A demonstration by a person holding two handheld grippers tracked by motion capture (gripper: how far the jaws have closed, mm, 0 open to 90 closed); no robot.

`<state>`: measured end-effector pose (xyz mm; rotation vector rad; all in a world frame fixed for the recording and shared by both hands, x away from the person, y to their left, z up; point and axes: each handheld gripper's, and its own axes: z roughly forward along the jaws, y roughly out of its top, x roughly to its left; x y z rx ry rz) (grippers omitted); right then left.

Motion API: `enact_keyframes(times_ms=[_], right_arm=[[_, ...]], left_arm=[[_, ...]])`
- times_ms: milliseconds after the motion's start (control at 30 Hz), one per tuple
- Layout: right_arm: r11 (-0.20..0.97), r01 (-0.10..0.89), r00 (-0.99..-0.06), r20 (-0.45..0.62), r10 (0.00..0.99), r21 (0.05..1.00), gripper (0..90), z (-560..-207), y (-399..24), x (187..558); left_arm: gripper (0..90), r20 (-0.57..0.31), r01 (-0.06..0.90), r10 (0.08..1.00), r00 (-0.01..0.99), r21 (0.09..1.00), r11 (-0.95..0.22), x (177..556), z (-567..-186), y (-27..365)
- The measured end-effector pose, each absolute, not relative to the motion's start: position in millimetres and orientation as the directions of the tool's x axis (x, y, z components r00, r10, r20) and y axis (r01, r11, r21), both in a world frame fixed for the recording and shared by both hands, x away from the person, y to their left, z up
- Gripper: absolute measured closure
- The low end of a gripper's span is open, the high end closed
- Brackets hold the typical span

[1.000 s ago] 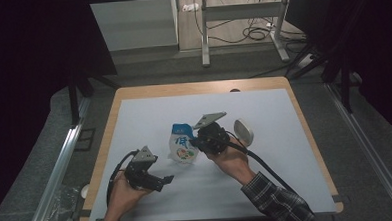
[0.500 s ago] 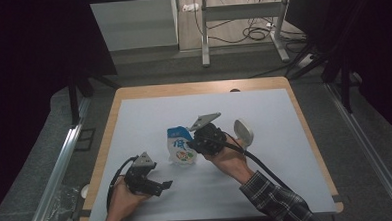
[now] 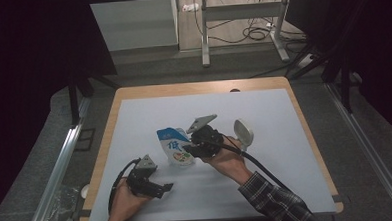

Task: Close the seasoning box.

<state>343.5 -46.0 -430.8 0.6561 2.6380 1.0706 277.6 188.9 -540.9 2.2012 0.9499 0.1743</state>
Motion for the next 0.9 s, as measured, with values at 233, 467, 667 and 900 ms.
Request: enact_keyframes(times_ms=[233,467,667,900], right_arm=[[0.627,0.326,-0.878,-0.02,0.479,0.708,64.9,-430,-46,343],[0.623,0.318,-0.882,-0.018,0.471,0.714,60.7,-428,-49,340],[0.616,0.317,-0.881,-0.016,0.473,0.721,57.9,-425,-52,337],[0.601,0.317,-0.878,-0.013,0.479,0.733,56.5,-421,-64,334]], left_arm=[[5.3,-0.137,0.579,0.686,0.715,0.666,-0.471,277,-543,189],[4.9,-0.107,0.555,0.682,0.723,0.677,-0.483,276,-546,188],[3.9,-0.065,0.526,0.68,0.73,0.69,-0.498,273,-550,186],[2.2,-0.042,0.509,0.677,0.735,0.694,-0.509,271,-552,184]])
